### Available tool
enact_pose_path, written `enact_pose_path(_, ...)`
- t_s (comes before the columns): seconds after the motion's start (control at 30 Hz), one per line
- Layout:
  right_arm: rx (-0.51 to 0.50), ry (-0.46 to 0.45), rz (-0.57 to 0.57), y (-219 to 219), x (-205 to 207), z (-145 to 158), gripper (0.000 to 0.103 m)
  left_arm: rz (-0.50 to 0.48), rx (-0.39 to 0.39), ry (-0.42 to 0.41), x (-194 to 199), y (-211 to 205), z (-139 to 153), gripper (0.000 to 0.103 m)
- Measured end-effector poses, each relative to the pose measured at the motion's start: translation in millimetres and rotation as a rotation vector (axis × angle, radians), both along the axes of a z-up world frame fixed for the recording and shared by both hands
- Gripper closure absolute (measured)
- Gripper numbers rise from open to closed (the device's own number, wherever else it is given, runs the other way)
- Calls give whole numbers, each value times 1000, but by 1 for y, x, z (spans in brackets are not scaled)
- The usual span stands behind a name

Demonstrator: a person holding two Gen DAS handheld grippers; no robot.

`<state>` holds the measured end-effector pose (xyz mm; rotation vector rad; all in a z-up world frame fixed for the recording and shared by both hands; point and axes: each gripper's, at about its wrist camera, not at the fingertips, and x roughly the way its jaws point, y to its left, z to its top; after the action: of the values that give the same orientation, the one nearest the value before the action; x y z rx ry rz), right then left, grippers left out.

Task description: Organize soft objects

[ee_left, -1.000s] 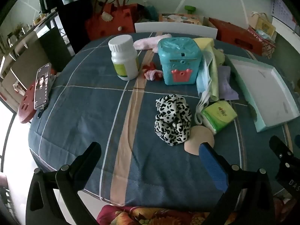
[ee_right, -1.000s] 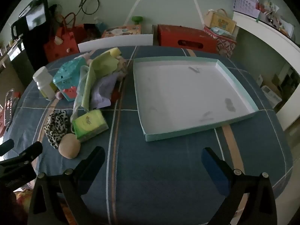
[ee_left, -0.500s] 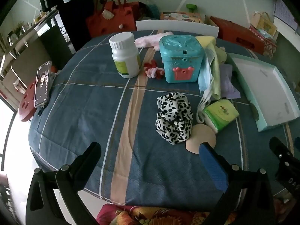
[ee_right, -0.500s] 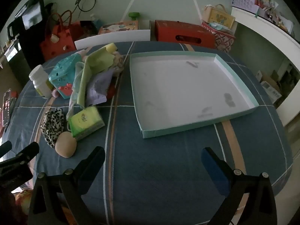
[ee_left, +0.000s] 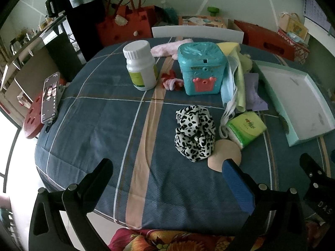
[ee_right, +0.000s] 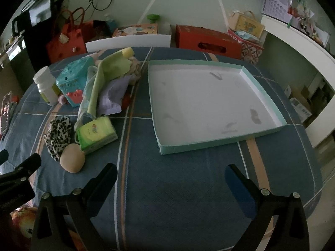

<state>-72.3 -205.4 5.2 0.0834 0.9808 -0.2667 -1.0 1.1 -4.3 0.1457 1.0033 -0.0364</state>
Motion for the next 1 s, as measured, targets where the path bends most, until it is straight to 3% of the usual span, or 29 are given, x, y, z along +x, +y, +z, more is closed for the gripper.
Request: enact_pose_path(1.0, 15, 12, -19, -4, 1, -2, 0, -5, -2, 3, 0, 1, 0, 0)
